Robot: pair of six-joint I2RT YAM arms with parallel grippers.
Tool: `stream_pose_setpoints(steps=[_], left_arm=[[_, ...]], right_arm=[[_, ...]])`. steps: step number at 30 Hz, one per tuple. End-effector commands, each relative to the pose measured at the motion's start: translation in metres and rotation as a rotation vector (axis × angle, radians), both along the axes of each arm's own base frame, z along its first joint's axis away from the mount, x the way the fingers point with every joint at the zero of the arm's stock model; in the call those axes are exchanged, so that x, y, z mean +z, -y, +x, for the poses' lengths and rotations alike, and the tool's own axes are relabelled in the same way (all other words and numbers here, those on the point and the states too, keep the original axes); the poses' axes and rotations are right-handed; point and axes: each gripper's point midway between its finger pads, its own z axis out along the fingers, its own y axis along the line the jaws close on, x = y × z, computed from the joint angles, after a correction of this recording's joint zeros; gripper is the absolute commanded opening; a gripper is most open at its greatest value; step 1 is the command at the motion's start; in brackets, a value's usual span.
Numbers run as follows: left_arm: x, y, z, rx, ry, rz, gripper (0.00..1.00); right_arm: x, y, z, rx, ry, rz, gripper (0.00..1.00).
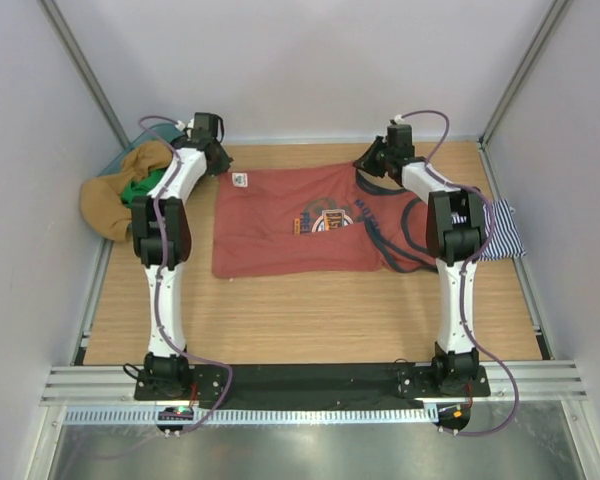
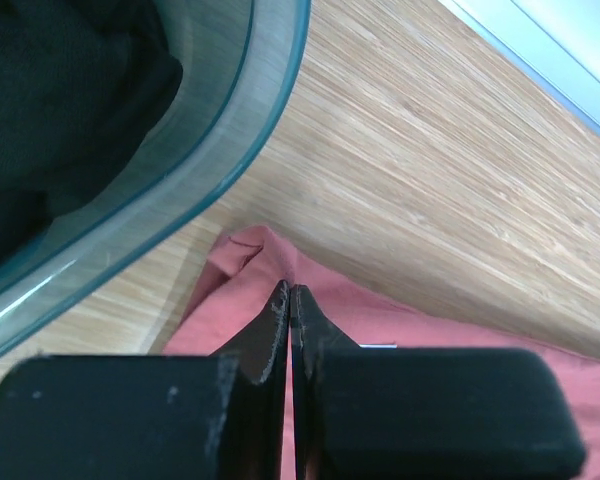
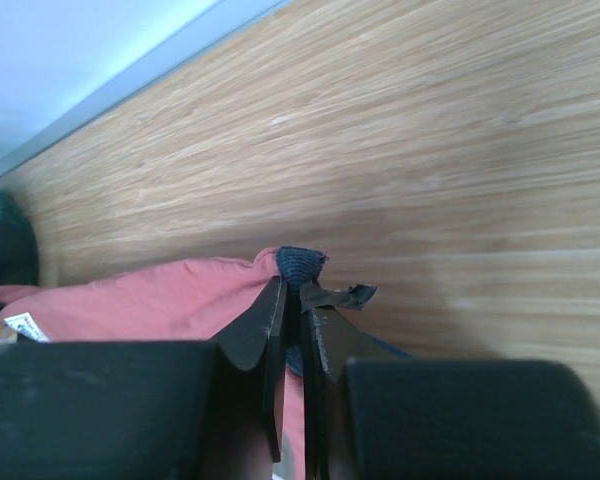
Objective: Fold and stack the tank tops
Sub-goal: Fold the tank top
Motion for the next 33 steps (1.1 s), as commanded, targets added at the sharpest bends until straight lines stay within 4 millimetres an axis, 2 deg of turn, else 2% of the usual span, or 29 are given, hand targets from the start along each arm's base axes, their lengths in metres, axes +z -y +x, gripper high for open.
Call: stream_pose_setpoints(steps=[1, 2, 4, 5, 6, 7, 8, 9, 10, 11, 12, 14, 15, 16, 17, 18, 19, 21, 22, 23, 25, 26, 27, 28, 29, 33], left_arm=[[0.052, -0.001, -0.001, -0.018, 0.095, 0.0, 0.0], [0.049, 0.0, -0.006, -0.021, 0.086, 0.002, 0.0], [0.061, 0.001, -0.011, -0.025, 0.104, 0.01, 0.0], [0.053, 0.0, -0.019, -0.029, 0.082, 0.022, 0.0], [0.066, 0.001, -0.022, -0.027, 0.106, 0.031, 0.0], [0.065, 0.001, -0.026, -0.029, 0.104, 0.038, 0.0], [0.056, -0.001, -0.034, -0.026, 0.078, 0.047, 0.0], [0.064, -0.001, -0.037, -0.027, 0.092, 0.048, 0.0], [0.062, 0.0, -0.041, -0.03, 0.087, 0.049, 0.0], [0.053, -0.001, -0.049, -0.03, 0.062, 0.054, 0.0], [0.053, 0.001, -0.052, -0.032, 0.067, 0.056, 0.0], [0.048, 0.002, -0.065, -0.033, 0.053, 0.067, 0.0], [0.048, 0.005, -0.067, -0.038, 0.059, 0.069, 0.0], [0.053, 0.006, -0.072, -0.037, 0.067, 0.071, 0.0], [0.043, 0.003, -0.081, -0.031, 0.043, 0.083, 0.0], [0.042, 0.005, -0.085, -0.028, 0.041, 0.086, 0.0], [0.037, 0.004, -0.094, -0.023, 0.029, 0.087, 0.0], [0.035, 0.003, -0.101, -0.009, 0.03, 0.088, 0.0], [0.027, 0.002, -0.109, -0.002, 0.012, 0.088, 0.0], [0.03, -0.001, -0.112, 0.007, 0.022, 0.09, 0.0], [0.023, -0.002, -0.122, 0.013, 0.002, 0.096, 0.0], [0.026, -0.003, -0.123, 0.017, 0.013, 0.092, 0.0], [0.025, -0.001, -0.126, 0.012, 0.011, 0.091, 0.0], [0.018, -0.001, -0.133, 0.009, -0.005, 0.095, 0.0], [0.022, -0.001, -0.134, 0.009, 0.005, 0.095, 0.0], [0.014, 0.001, -0.148, 0.005, -0.005, 0.097, 0.0]], right_arm=[[0.081, 0.001, 0.004, 0.018, 0.202, 0.012, 0.09], [0.091, 0.002, 0.0, 0.016, 0.219, 0.014, 0.09], [0.086, 0.003, -0.009, 0.017, 0.213, 0.012, 0.09], [0.098, 0.004, -0.012, 0.014, 0.233, 0.013, 0.09], [0.09, 0.004, -0.019, 0.014, 0.215, 0.013, 0.09], [0.089, 0.005, -0.022, 0.014, 0.214, 0.011, 0.09], [0.09, 0.005, -0.027, 0.012, 0.213, 0.014, 0.09], [0.086, 0.007, -0.036, 0.007, 0.199, 0.016, 0.09], [0.088, 0.008, -0.039, 0.003, 0.208, 0.02, 0.09], [0.087, 0.008, -0.044, 0.0, 0.204, 0.022, 0.09], [0.085, 0.01, -0.054, -0.006, 0.195, 0.023, 0.09], [0.083, 0.011, -0.062, -0.014, 0.198, 0.025, 0.09], [0.074, 0.011, -0.071, -0.015, 0.175, 0.021, 0.09], [0.079, 0.01, -0.076, -0.015, 0.182, 0.023, 0.09], [0.077, 0.012, -0.079, -0.022, 0.177, 0.019, 0.09], [0.066, 0.011, -0.089, -0.022, 0.155, 0.015, 0.09], [0.069, 0.012, -0.092, -0.027, 0.16, 0.014, 0.09], [0.055, 0.015, -0.104, -0.044, 0.128, 0.011, 0.09], [0.053, 0.015, -0.107, -0.046, 0.125, 0.013, 0.09], [0.055, 0.016, -0.11, -0.059, 0.128, 0.009, 0.09], [0.045, 0.017, -0.122, -0.07, 0.102, -0.001, 0.09], [0.049, 0.019, -0.126, -0.081, 0.111, -0.006, 0.09], [0.04, 0.022, -0.133, -0.096, 0.095, -0.021, 0.09], [0.04, 0.02, -0.137, -0.096, 0.098, -0.026, 0.09], [0.043, 0.02, -0.141, -0.099, 0.106, -0.028, 0.09], [0.033, 0.025, -0.158, -0.125, 0.09, -0.067, 0.09]])
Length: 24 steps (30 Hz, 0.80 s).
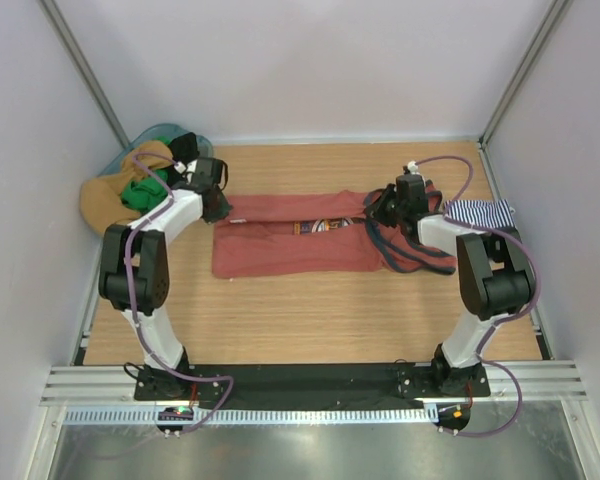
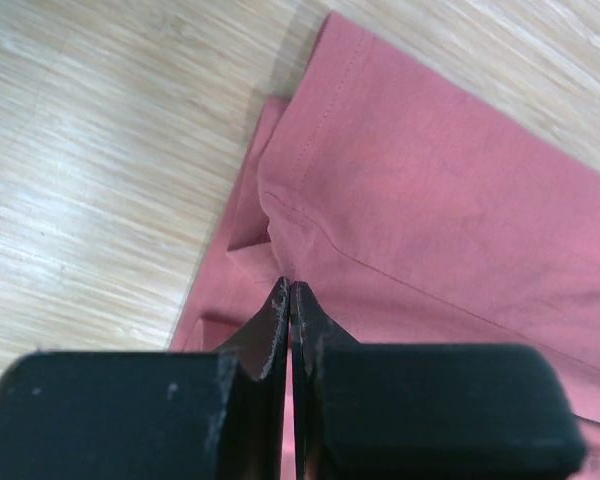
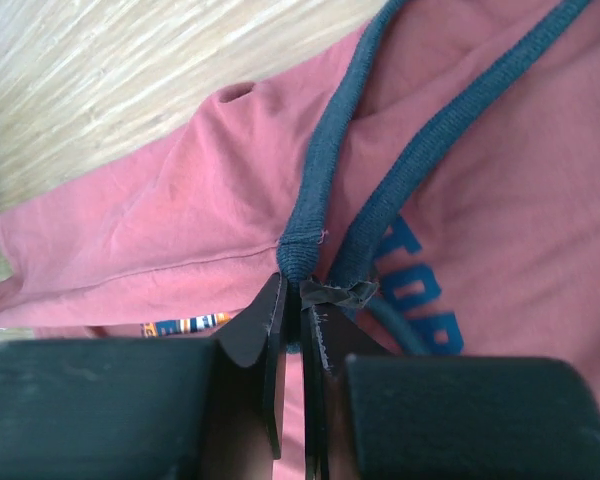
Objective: Fold and stack the tank tops
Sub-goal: Fold the tank top
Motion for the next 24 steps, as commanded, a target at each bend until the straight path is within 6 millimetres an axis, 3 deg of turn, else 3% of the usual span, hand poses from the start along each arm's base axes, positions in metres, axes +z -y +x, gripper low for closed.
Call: stream_pose_setpoints(steps=[1, 5, 6, 12, 14, 15, 16, 17, 18, 19, 21, 24], left_arm=[[0.026, -0.002, 0.006, 0.028, 0.107, 0.003, 0.0], [0.02, 0.0, -0.002, 0.026, 0.097, 0.0, 0.0], [0.016, -0.002, -0.006, 0.032, 0.088, 0.011, 0.01], [-0.005, -0.009, -0.029, 0.091, 0.062, 0.035, 0.04], [-0.004, -0.012, -0.031, 0.105, 0.086, 0.042, 0.05], [-0.007, -0.014, -0.036, 0.111, 0.084, 0.048, 0.13], [-0.004, -0.014, -0.035, 0.116, 0.102, 0.05, 0.17], [-0.002, -0.015, -0.037, 0.117, 0.109, 0.055, 0.23], [-0.001, -0.016, -0.039, 0.118, 0.111, 0.062, 0.43], [0.003, -0.017, -0.039, 0.113, 0.123, 0.069, 0.5], [0.017, -0.016, -0.039, 0.106, 0.161, 0.077, 0.56], [0.04, -0.017, -0.037, 0.097, 0.21, 0.078, 0.57]], right_arm=[[0.031, 0.009, 0.006, -0.062, 0.115, -0.031, 0.1], [0.02, 0.012, -0.005, -0.083, 0.086, -0.043, 0.11], [0.017, 0.021, -0.006, -0.126, 0.077, -0.068, 0.11], [-0.016, 0.028, -0.026, -0.192, 0.001, -0.066, 0.13], [-0.027, 0.029, -0.03, -0.202, -0.032, -0.072, 0.18], [-0.03, 0.03, -0.031, -0.202, -0.041, -0.074, 0.2], [-0.03, 0.033, -0.032, -0.217, -0.046, -0.084, 0.32], [-0.029, 0.035, -0.033, -0.226, -0.046, -0.088, 0.37], [-0.027, 0.037, -0.034, -0.233, -0.033, -0.09, 0.41], [-0.021, 0.037, -0.035, -0.237, -0.012, -0.091, 0.5], [-0.003, 0.044, -0.036, -0.256, 0.04, -0.117, 0.51], [0.018, 0.046, -0.039, -0.255, 0.07, -0.158, 0.52]])
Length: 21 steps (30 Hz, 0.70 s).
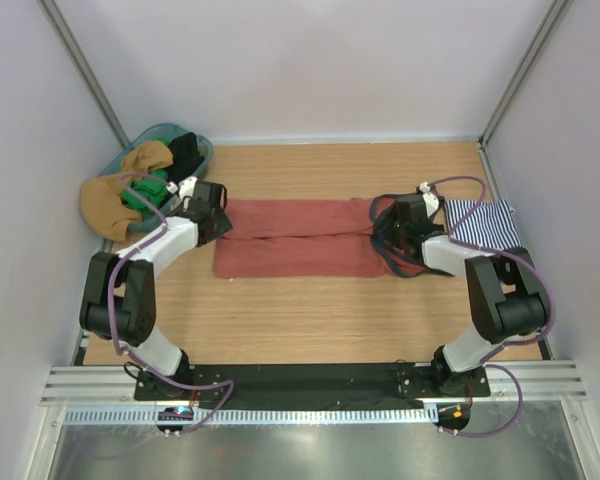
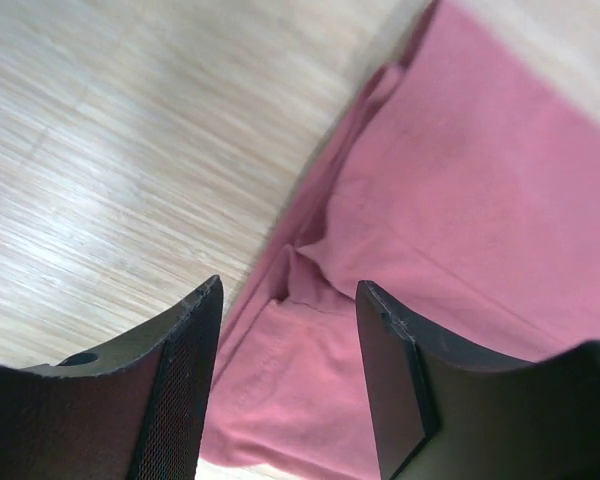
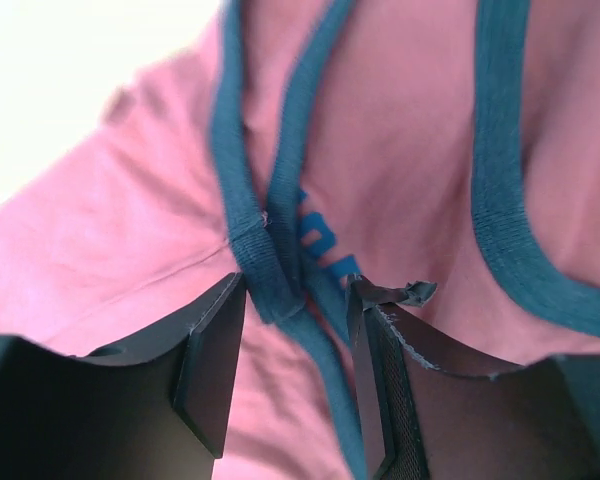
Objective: Fold and stack the tank tops
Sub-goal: Fold the tank top
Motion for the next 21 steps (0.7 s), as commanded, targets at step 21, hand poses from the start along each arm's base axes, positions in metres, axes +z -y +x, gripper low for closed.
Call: stream_pose_setpoints(steps=[21], left_arm=[[0.003, 0.027, 0.056, -0.112, -0.019, -0.015, 0.37]], right_arm=[[0.017, -0.027, 0.03, 0.107, -0.056, -0.15, 0.21]])
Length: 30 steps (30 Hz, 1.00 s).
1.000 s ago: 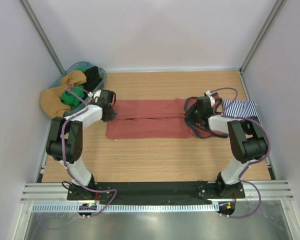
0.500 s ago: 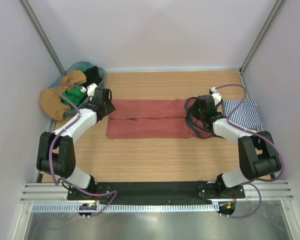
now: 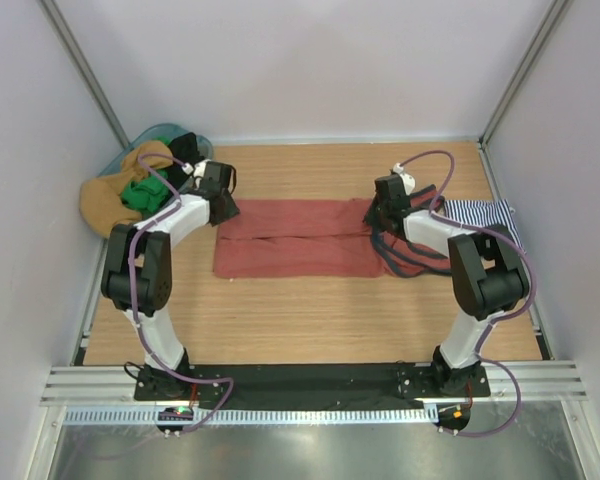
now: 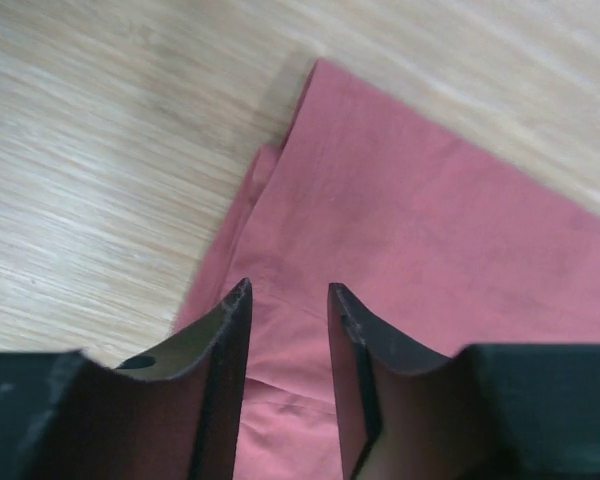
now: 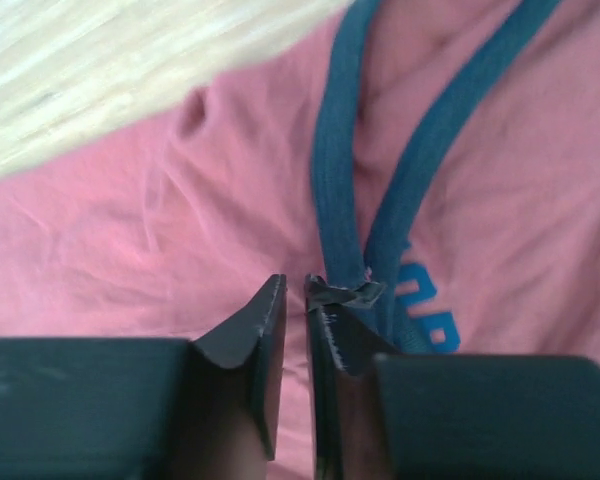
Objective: Fold and stack the tank tops
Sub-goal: Fold the tank top
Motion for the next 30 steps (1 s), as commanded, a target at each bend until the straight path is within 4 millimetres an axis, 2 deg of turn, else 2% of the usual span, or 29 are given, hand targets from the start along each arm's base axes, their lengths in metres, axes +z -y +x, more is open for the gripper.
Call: stream_pose_setpoints(steps=[1, 2, 4, 5, 9, 13, 16, 17, 19, 20, 23, 27, 30], left_arm=[[-0.011, 0.0, -0.007, -0.011, -0.048, 0.009, 0.34], [-0.014, -0.001, -0.009, -0.006, -0.053, 0.008, 0.28], [-0.017, -0.001, -0.011, -0.003, -0.054, 0.006, 0.25], [-0.02, -0.001, -0.015, -0.002, -0.061, 0.006, 0.22], [-0.021, -0.007, -0.019, 0.014, -0.06, 0.026, 0.15], [-0.021, -0.009, -0.023, 0.013, -0.064, 0.034, 0.08], [-0.02, -0.014, -0.025, 0.023, -0.061, 0.051, 0.08], [-0.021, -0.014, -0.025, 0.025, -0.065, 0.054, 0.14], [-0.023, -0.016, -0.025, 0.031, -0.071, 0.05, 0.29], [-0.021, -0.016, -0.024, 0.033, -0.068, 0.047, 0.44], [-0.021, -0.017, -0.022, 0.029, -0.056, 0.04, 0.6], [-0.022, -0.008, -0.016, -0.004, -0.056, 0.009, 0.66], [-0.029, 0.0, -0.011, -0.027, -0.066, -0.02, 0.65]], right_arm=[[-0.002, 0.007, -0.015, -0.016, -0.017, -0.034, 0.2], [0.004, 0.008, -0.018, -0.021, -0.005, -0.031, 0.14], [-0.001, 0.013, -0.032, -0.032, -0.009, -0.041, 0.08], [0.006, 0.015, -0.035, -0.04, 0.012, -0.034, 0.06], [0.002, 0.021, -0.049, -0.048, 0.006, -0.05, 0.06], [-0.015, 0.026, -0.063, -0.049, -0.068, -0.08, 0.01], [-0.021, 0.025, -0.07, -0.046, -0.071, -0.064, 0.02], [-0.02, 0.025, -0.07, -0.046, -0.07, -0.058, 0.08], [-0.017, 0.023, -0.071, -0.036, -0.065, -0.051, 0.11], [-0.017, 0.023, -0.071, -0.035, -0.064, -0.053, 0.18], [-0.012, 0.024, -0.07, -0.036, -0.052, -0.059, 0.26], [-0.014, 0.024, -0.069, -0.034, -0.059, -0.058, 0.29], [-0.016, 0.023, -0.067, -0.035, -0.064, -0.056, 0.29]])
